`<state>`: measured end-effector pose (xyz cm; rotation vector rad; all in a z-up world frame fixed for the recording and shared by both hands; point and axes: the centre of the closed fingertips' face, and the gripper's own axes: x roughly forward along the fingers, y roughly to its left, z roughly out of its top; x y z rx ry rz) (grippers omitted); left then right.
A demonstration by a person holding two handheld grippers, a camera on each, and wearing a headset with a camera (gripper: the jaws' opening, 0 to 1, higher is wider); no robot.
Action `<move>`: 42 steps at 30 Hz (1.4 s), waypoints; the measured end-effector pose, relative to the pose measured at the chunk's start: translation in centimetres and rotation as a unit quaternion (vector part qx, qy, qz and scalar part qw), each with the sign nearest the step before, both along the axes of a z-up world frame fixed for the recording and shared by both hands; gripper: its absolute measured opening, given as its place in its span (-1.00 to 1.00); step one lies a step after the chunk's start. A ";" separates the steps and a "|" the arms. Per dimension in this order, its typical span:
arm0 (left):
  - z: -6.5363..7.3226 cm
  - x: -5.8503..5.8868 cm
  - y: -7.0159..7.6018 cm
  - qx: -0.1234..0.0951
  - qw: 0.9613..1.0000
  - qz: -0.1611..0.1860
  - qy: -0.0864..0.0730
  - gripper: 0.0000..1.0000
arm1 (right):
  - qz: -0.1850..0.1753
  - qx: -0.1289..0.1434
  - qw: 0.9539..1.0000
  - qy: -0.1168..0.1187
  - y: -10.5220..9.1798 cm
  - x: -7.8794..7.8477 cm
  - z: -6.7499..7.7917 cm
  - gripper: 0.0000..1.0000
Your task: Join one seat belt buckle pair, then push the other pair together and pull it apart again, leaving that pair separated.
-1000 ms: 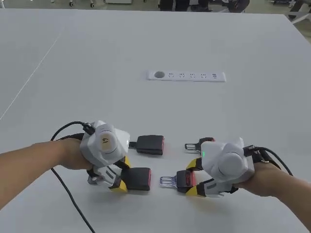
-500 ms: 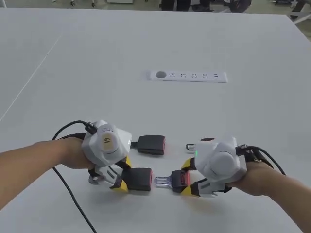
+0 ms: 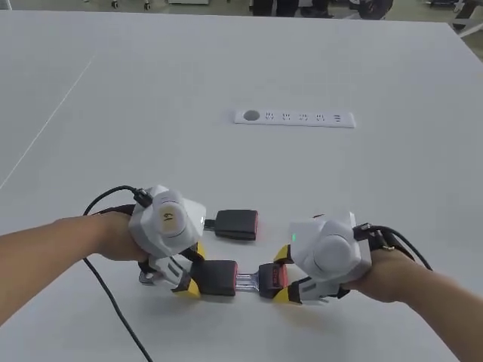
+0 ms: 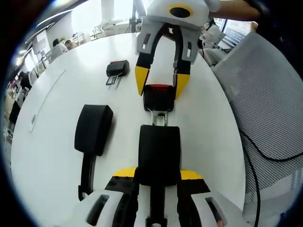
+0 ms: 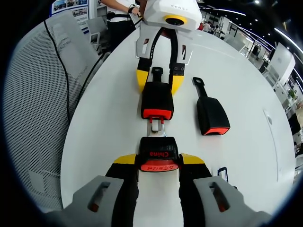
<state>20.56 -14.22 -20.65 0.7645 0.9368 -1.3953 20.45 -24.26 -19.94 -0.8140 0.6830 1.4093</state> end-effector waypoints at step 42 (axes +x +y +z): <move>0.0 -0.1 0.0 0.000 1.000 -0.006 -0.003 -0.39 | -0.020 0.014 1.000 0.009 1.1 0.0 -0.1 -0.41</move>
